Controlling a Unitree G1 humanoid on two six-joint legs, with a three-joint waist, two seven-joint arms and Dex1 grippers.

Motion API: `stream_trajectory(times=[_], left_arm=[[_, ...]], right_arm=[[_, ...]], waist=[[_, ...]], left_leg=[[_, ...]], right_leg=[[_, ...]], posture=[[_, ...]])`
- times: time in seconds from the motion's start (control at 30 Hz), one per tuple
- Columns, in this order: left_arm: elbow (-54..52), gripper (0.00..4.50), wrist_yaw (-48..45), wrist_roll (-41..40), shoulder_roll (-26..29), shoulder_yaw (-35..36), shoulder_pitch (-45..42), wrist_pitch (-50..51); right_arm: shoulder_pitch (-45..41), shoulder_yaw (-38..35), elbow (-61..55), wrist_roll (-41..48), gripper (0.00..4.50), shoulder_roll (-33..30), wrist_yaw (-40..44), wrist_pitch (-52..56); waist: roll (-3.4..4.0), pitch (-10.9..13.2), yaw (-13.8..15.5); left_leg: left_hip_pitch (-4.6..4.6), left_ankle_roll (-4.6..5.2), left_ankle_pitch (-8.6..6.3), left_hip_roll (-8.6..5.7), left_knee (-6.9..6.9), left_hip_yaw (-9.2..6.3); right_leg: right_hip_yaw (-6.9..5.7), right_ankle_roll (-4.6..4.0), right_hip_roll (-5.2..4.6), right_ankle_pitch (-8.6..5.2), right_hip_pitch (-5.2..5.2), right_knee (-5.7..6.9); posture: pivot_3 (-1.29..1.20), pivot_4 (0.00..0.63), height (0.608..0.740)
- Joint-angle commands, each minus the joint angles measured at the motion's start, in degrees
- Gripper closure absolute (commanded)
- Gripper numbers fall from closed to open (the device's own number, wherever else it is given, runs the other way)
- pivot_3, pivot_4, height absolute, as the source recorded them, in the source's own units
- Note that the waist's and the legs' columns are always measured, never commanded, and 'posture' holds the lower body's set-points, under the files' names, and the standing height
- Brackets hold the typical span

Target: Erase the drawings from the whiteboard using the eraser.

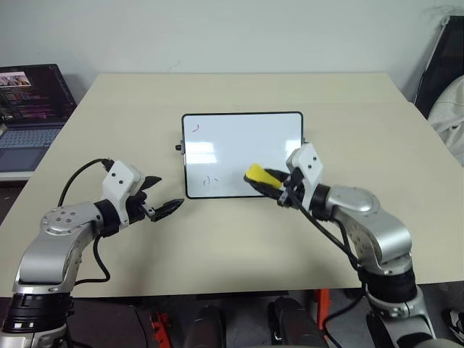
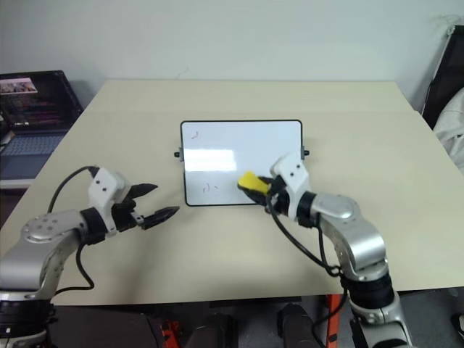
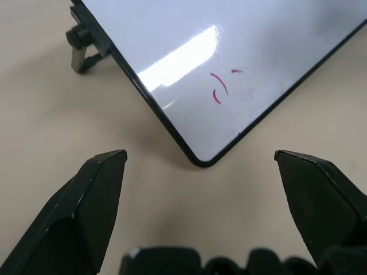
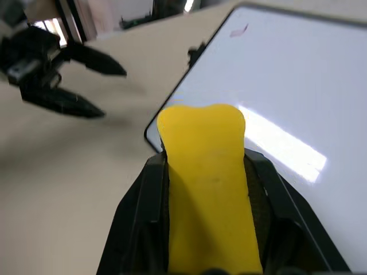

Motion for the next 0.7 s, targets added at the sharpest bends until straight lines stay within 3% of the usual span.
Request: stream_trajectory(times=[0.03,0.17,0.33,0.7], left_arm=[[-0.9,0.00,-1.8,1.5,2.5,-0.2,1.9,-1.9],[0.4,0.00,-0.4,2.7,2.6,0.3,2.0,-1.4],[-0.3,0.00,0.2,4.1,2.9,0.1,3.4,-1.4],[-2.6,0.00,0.4,4.3,3.1,-0.1,4.9,-1.2]], right_arm=[[-1.6,4.1,-2.1,-1.6,3.19,-1.1,-2.1,-2.2],[-5.0,11.9,3.6,-8.2,3.19,-3.0,-3.6,-9.6],[-11.2,17.9,15.7,-14.5,3.19,0.4,-6.2,-18.8],[-18.8,18.1,32.2,-21.0,3.19,6.6,-10.1,-30.3]], waist=[[0.00,0.0,-0.2],[-0.01,0.0,0.0],[-0.02,0.0,0.0],[-0.03,0.0,0.1]], left_leg=[[0.00,0.00,0.00,0.01,0.00,0.00],[0.08,0.01,0.01,0.00,0.02,0.02],[0.09,0.01,0.01,0.00,0.02,0.05],[0.07,0.00,0.00,-0.02,0.01,-0.01]], right_leg=[[0.02,0.00,0.00,0.00,-0.01,0.01],[-0.04,0.01,0.01,0.00,0.05,0.01],[-0.04,0.00,0.02,0.00,0.08,0.01],[-0.04,-0.01,-0.03,0.01,0.08,0.00]], posture=[[0.00,0.150,0.740],[0.00,0.150,0.740],[0.00,0.150,0.740],[0.00,0.150,0.740]])
